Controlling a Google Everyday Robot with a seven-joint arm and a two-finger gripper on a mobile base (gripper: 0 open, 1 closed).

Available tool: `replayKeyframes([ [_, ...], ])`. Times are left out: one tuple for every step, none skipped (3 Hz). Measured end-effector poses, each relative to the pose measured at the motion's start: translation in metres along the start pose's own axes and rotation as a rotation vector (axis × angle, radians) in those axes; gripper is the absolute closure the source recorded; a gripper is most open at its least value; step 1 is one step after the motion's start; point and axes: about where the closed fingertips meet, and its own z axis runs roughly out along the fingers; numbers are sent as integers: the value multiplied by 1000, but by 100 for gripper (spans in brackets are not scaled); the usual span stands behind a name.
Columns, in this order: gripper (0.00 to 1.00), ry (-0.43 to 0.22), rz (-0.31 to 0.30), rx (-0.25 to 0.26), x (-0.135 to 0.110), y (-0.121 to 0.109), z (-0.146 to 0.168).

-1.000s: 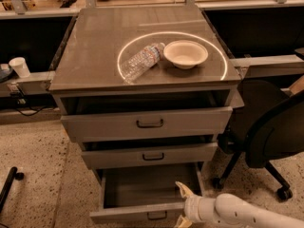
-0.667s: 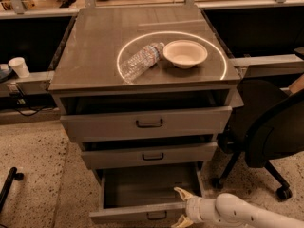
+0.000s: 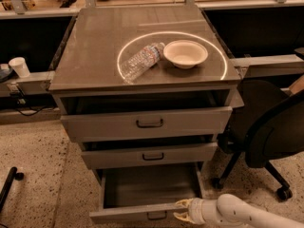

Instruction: Close bottom drawer

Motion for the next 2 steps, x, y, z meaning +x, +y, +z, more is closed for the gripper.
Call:
replayKeyframes([
  [89,22,1,-11,25,3,7],
  [100,40,4,3,49,4,16],
])
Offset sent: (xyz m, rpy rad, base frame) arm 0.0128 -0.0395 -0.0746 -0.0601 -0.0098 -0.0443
